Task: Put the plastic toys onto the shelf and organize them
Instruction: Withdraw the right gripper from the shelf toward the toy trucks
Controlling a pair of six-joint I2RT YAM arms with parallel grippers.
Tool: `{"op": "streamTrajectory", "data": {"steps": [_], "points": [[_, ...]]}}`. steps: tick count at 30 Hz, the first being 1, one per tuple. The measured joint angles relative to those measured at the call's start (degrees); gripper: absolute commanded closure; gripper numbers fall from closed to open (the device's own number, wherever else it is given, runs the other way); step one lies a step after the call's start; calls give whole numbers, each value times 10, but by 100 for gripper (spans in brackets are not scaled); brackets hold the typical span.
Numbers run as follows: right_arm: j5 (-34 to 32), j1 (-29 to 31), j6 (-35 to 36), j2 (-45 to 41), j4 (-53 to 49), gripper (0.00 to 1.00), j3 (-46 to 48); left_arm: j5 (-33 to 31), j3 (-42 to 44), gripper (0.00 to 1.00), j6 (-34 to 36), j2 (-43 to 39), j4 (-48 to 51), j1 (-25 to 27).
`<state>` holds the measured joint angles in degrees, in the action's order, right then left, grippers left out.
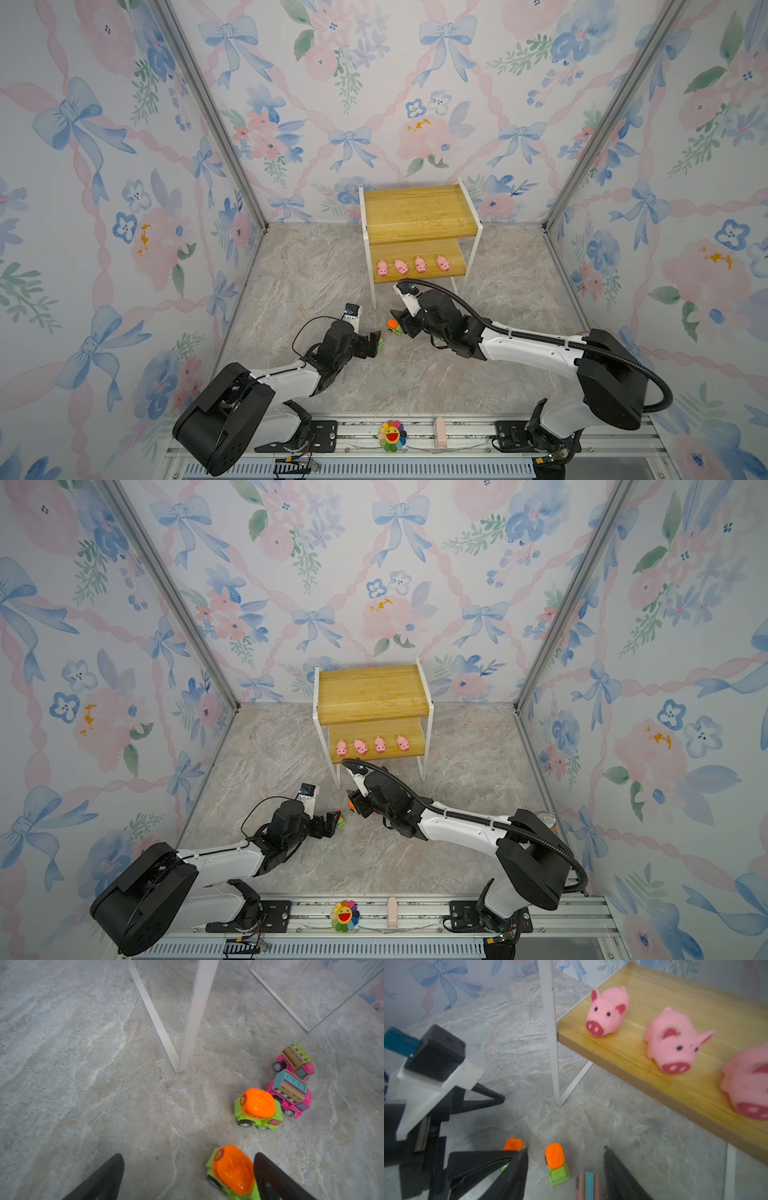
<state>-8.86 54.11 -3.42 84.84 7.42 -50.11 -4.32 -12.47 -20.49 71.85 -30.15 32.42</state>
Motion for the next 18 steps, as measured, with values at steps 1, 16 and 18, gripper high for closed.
{"op": "streamTrajectory", "data": {"steps": [1,16,18], "points": [[5,-1,-2,-25,-18,38,16,2,0,2,1,0,0,0],[55,-110,-67,-143,-104,39,140,16,0,2,6,-5,8,0],[54,-115,-67,-122,-95,39,140,17,0,2,6,-13,12,0]]}}
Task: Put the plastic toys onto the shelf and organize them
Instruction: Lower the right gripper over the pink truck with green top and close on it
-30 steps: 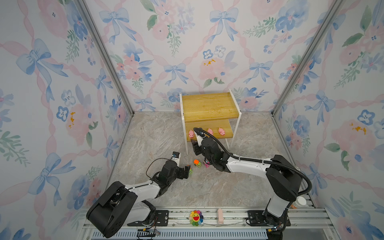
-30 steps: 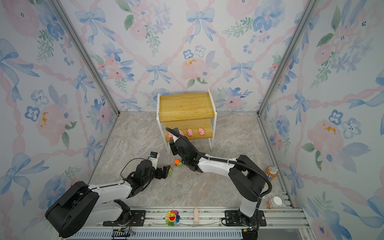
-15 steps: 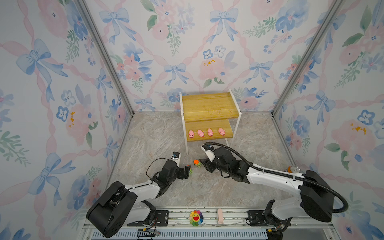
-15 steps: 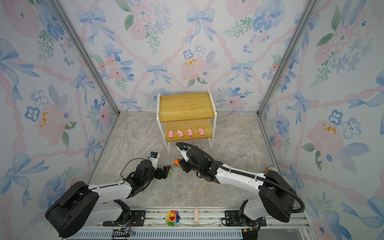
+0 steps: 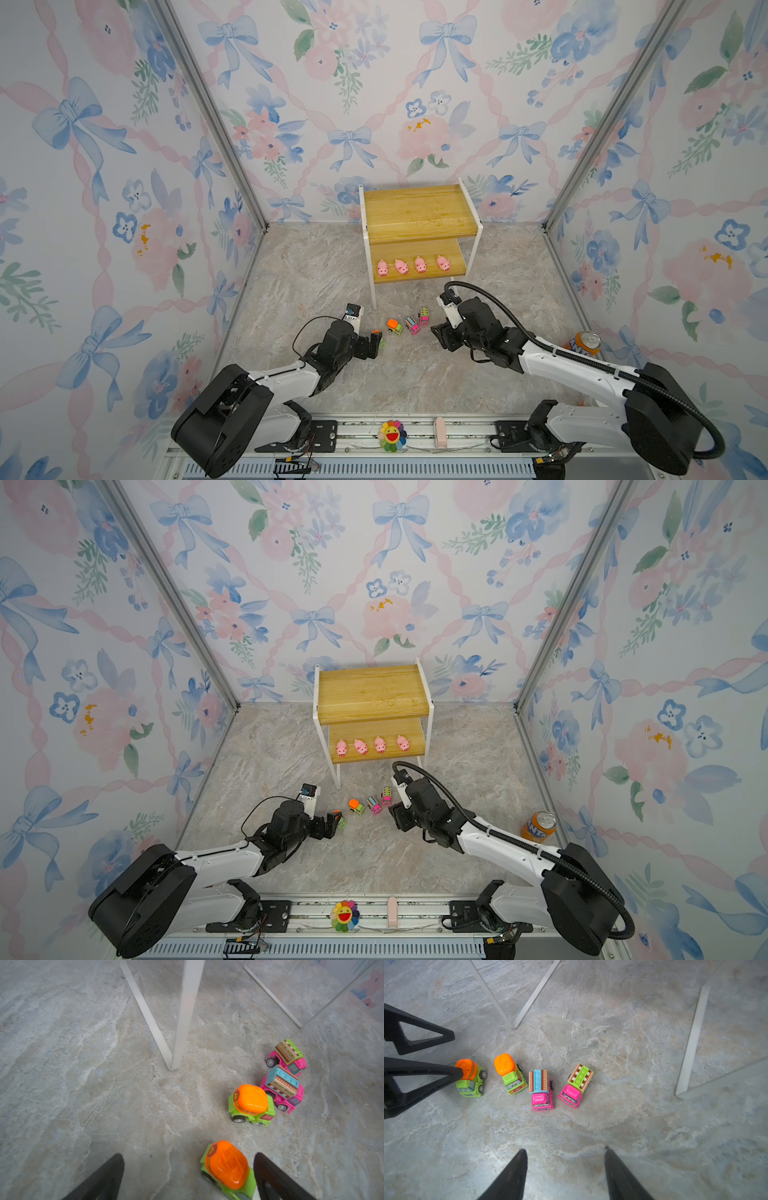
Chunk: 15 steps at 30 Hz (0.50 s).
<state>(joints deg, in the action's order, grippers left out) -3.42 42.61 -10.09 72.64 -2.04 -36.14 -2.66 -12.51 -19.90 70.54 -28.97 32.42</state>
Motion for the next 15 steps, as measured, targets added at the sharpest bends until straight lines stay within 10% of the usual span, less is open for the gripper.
{"op": "streamTrajectory", "data": {"steps": [15], "points": [[-20,-10,-34,134,131,37,-1,-1,-4,2,0,-14,19,0]]}}
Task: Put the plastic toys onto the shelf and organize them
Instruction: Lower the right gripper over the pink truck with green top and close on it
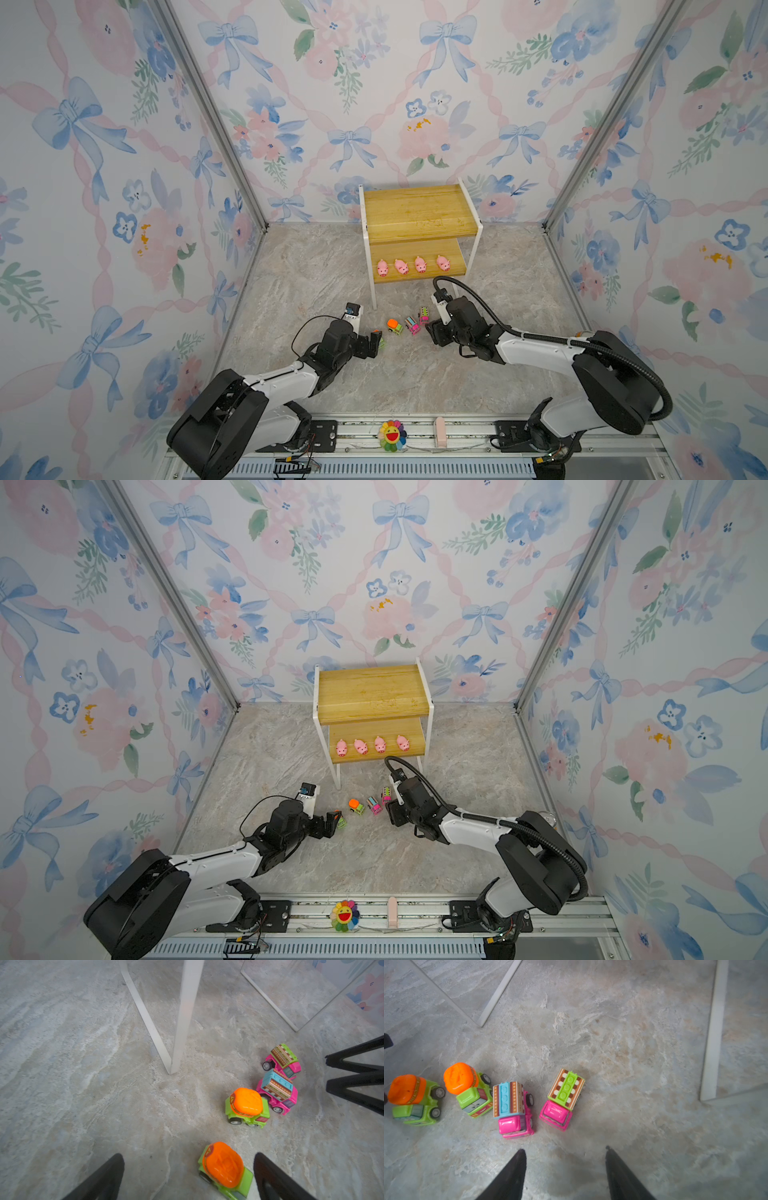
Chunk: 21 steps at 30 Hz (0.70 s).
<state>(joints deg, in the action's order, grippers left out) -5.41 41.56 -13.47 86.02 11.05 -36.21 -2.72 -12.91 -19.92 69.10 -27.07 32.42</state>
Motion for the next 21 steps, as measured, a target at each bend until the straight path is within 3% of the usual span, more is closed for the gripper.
{"op": "streamTrajectory", "data": {"steps": [21], "points": [[-75,28,-30,90,108,39,-22,-4,-9,2,0,11,7,0]]}}
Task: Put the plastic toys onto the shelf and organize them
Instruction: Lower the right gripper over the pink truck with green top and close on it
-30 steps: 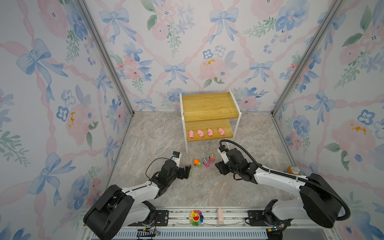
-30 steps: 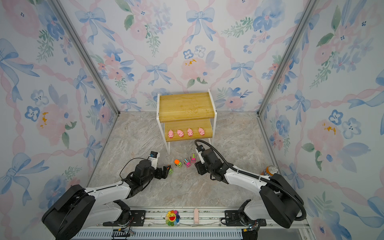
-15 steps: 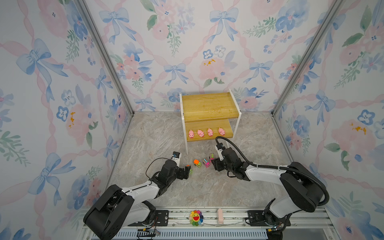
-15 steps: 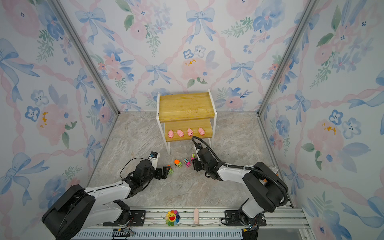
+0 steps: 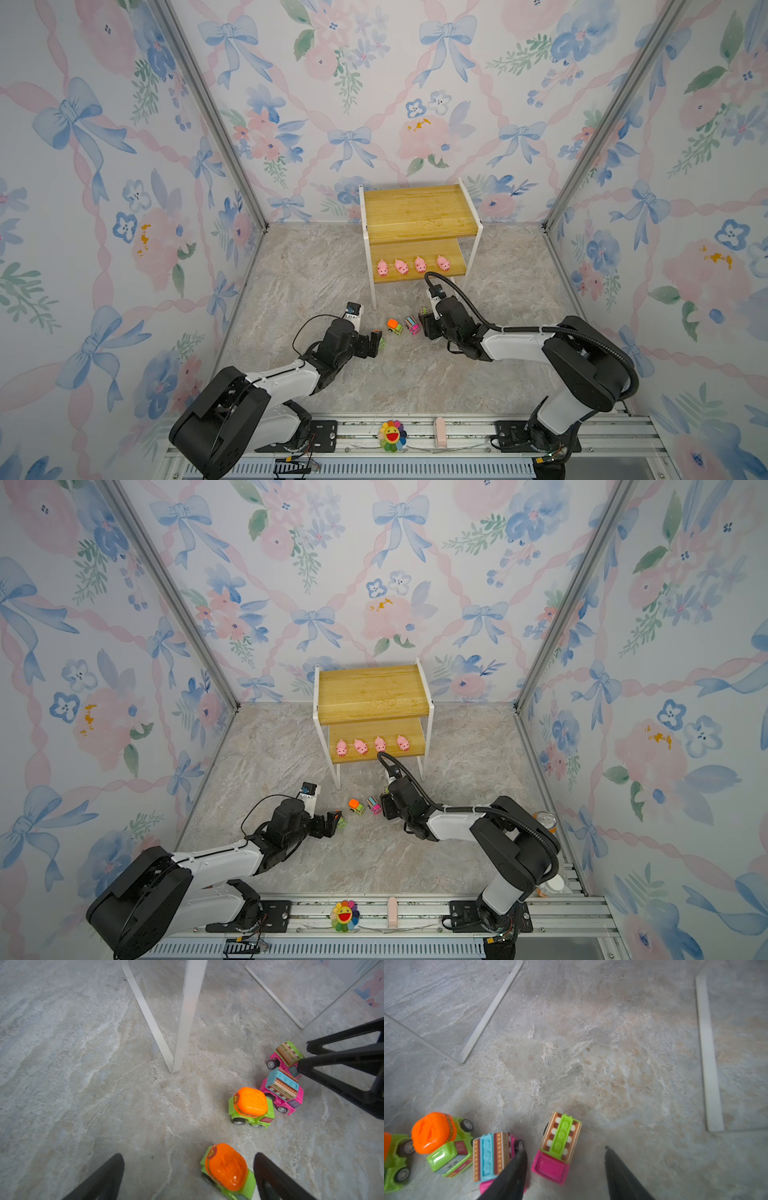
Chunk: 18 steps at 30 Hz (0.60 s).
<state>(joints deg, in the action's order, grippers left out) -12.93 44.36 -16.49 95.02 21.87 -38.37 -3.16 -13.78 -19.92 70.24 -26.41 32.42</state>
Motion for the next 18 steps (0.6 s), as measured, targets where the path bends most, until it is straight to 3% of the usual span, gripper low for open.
{"op": "streamTrajectory", "data": {"steps": [6,13,18], "points": [[-14,5,0,24,16,44,0,0,0,2,0,0,0,0],[-18,5,1,33,37,62,0,0,0,2,0,0,0,0],[-12,8,1,33,52,69,3,0,0,2,0,0,0,0]]}}
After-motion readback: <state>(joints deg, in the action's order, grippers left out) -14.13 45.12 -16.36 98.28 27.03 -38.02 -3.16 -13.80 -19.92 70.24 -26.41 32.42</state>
